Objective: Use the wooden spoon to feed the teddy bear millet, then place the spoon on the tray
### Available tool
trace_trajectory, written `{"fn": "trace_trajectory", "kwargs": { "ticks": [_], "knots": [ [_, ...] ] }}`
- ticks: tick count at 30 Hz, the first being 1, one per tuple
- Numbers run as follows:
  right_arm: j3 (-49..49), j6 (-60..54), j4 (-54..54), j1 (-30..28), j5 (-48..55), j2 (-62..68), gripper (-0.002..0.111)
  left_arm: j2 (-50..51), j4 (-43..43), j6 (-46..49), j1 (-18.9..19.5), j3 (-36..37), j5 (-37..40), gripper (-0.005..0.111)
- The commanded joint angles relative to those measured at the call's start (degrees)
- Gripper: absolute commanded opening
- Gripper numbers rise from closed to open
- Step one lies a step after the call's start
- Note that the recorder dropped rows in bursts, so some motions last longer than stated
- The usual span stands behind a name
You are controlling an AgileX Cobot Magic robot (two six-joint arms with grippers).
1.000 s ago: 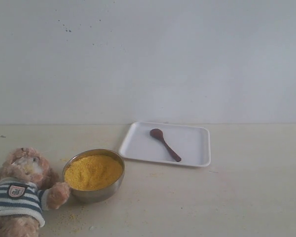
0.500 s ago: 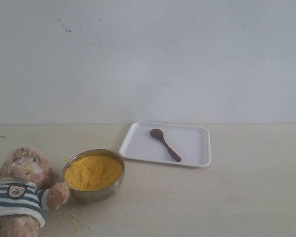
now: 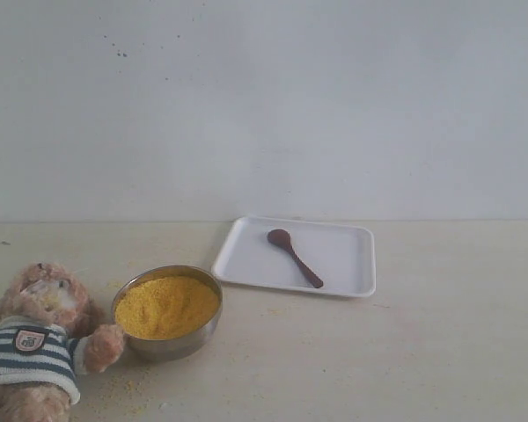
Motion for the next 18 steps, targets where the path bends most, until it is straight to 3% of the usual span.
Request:
{"fn": "trace_trajectory", "kwargs": {
  "ticks": [1,3,12,14,18],
  "knots": [
    [-0.09,-0.12,0.04,0.01,-0.18,-0.31,0.000,-3.96,6.15,5.02,-2.59,0.34,-2.25,0.004],
    [-0.09,-0.12,0.04,0.01,-0.18,-0.31,0.000,-4.59,7.00,8.93,-2.59,0.34,-3.90,0.004],
    [-0.09,-0.12,0.04,0.01,-0.18,-0.31,0.000,-2.10,15.64,7.17,-2.32,1.73,-6.97,0.004],
    [-0.09,-0.12,0.04,0.01,-0.18,-0.31,0.000,-2.21,23.95,-2.68,-1.52,3.66,-6.56,0.004],
    [-0.09,-0.12,0.04,0.01,-0.18,-0.31,0.000,-5.33,43.87,-37.05,-1.18,13.68,-8.95,0.004]
  ]
}}
